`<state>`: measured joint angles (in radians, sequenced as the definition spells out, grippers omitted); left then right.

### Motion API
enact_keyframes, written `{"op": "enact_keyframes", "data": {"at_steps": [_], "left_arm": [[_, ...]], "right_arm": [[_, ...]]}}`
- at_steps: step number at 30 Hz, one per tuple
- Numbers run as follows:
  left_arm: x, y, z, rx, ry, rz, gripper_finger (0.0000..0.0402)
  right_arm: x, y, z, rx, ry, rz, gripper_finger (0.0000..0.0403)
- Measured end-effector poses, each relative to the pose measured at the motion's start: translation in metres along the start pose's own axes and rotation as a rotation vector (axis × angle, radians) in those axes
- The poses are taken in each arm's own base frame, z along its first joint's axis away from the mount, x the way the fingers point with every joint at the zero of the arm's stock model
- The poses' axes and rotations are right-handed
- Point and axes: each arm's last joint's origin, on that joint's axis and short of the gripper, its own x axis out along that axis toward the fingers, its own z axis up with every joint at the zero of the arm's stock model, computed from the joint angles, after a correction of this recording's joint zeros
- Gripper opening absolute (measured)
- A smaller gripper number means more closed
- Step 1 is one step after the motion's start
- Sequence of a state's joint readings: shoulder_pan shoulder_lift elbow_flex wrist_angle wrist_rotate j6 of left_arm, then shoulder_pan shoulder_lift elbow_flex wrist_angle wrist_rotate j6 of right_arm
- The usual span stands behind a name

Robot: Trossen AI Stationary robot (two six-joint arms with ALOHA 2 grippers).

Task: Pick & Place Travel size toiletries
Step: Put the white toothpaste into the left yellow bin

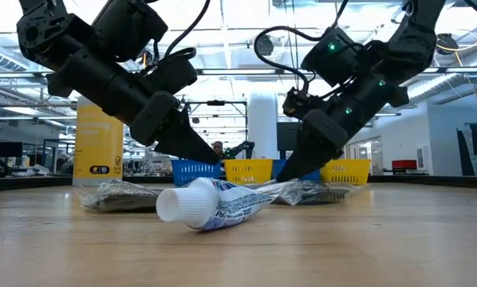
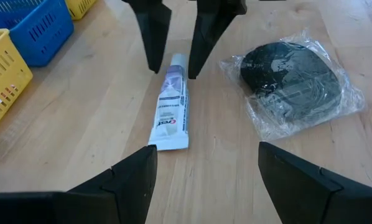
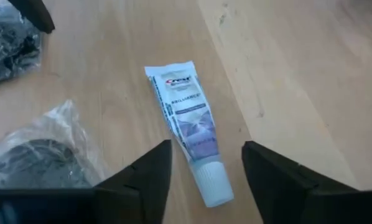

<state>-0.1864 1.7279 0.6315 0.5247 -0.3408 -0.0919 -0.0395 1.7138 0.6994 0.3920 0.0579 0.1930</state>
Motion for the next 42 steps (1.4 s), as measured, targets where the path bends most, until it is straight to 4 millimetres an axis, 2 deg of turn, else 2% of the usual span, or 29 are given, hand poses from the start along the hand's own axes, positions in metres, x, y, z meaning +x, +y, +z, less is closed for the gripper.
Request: {"op": "enact_keyframes", "data": {"at_steps": [5,9,14,18,21,23,27,32,38,42], "left_arm": [[0.0,0.0,0.0,0.0,0.0,0.0,0.0271],[0.0,0.0,0.0,0.0,0.0,0.0,0.0271],[0.0,0.0,0.0,0.001,0.0,0.0,0.0271],[0.0,0.0,0.0,0.001,0.0,0.0,0.0271],[0.0,0.0,0.0,0.001,0.0,0.0,0.0271],[0.0,0.0,0.0,0.001,0.0,0.0,0.0271],[0.0,0.0,0.0,0.001,-0.002,0.0,0.0271],[0.0,0.001,0.001,-0.004,-0.012,0.002,0.0271],[0.0,0.001,0.002,-0.003,-0.02,0.002,0.0271],[0.0,0.001,0.001,-0.001,-0.008,0.003,0.0271]], "right_arm": [[0.006,0.0,-0.003,-0.135,-0.005,0.002,0.0219],[0.018,0.0,-0.008,-0.191,-0.032,0.015,0.0206],[0.027,0.0,-0.011,-0.234,-0.065,0.044,0.0144],[0.025,0.001,-0.009,-0.23,-0.071,0.042,0.0079],[0.017,0.0,-0.001,-0.209,-0.095,0.019,0.0043],[0.01,-0.003,0.01,-0.169,-0.144,-0.037,0.0039],[-0.008,-0.021,0.039,-0.036,-0.265,-0.17,0.0043],[-0.017,-0.06,0.075,0.148,-0.34,-0.269,0.007],[0.002,-0.097,0.101,0.239,-0.347,-0.384,0.0051],[0.016,-0.112,0.103,0.296,-0.331,-0.472,0.0048]]}}
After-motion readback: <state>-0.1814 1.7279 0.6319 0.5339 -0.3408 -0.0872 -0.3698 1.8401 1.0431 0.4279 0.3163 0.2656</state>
